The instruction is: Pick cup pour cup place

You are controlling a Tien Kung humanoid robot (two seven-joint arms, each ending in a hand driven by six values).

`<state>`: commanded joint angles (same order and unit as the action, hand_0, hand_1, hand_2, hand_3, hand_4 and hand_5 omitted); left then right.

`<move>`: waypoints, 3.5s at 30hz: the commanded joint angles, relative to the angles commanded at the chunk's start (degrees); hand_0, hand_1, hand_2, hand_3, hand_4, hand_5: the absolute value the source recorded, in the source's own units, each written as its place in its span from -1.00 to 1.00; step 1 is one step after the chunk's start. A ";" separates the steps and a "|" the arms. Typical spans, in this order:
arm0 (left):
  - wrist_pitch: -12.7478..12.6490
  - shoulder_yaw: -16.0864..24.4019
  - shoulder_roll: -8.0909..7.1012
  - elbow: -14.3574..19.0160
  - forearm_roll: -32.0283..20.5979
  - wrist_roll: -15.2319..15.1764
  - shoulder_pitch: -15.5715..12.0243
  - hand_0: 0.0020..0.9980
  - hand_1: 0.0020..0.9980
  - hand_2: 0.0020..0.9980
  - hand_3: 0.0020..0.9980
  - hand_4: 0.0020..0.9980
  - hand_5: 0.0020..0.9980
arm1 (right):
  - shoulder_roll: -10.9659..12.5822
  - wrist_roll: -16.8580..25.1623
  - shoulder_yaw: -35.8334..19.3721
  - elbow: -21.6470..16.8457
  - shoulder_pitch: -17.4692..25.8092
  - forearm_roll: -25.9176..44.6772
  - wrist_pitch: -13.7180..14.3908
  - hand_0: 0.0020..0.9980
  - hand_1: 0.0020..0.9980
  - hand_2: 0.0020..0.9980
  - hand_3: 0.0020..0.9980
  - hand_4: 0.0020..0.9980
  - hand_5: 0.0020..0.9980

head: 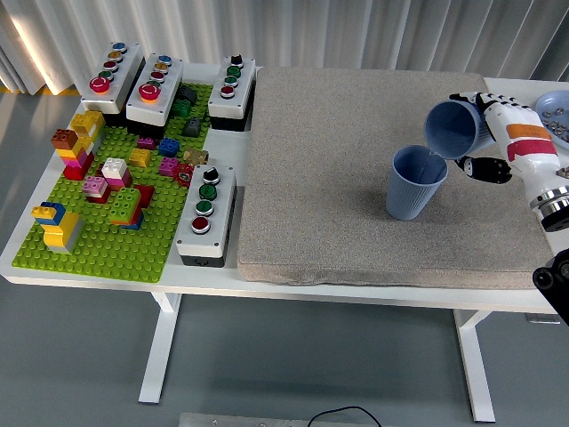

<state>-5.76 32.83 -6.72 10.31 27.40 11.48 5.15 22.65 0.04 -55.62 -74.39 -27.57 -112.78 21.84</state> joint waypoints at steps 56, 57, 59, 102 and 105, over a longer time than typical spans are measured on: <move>-0.01 0.07 -0.10 0.00 0.04 -0.05 0.24 0.46 0.55 0.65 0.36 0.01 0.88 | 3.99 0.50 6.18 0.37 -3.52 -0.90 2.98 0.71 0.35 0.07 0.15 0.32 -0.90; -0.01 0.05 -0.10 0.00 0.03 -0.05 0.22 0.46 0.55 0.65 0.36 0.01 0.88 | 4.00 0.49 6.28 0.47 -3.55 -0.92 3.00 0.71 0.35 0.07 0.15 0.32 -0.90; -0.01 0.05 -0.10 0.00 0.05 -0.05 0.19 0.46 0.55 0.65 0.36 0.01 0.89 | 3.99 0.49 6.41 0.61 -3.59 -0.92 3.04 0.71 0.35 0.07 0.14 0.32 -0.90; -0.02 0.02 -0.23 0.00 -0.01 -0.11 0.38 0.47 0.56 0.65 0.36 0.02 0.90 | 5.53 -1.31 10.16 1.42 -5.65 -3.96 6.32 0.76 0.36 0.07 0.12 0.29 -0.96; -0.03 0.06 -0.22 0.00 0.02 -0.09 0.38 0.47 0.56 0.65 0.36 0.02 0.90 | 5.54 -1.54 10.56 1.63 -5.74 -4.33 7.02 0.76 0.36 0.07 0.12 0.29 -0.96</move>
<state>-5.79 32.89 -6.94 10.31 27.41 11.39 5.53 28.18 -1.50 -45.06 -72.76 -33.31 -117.11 28.87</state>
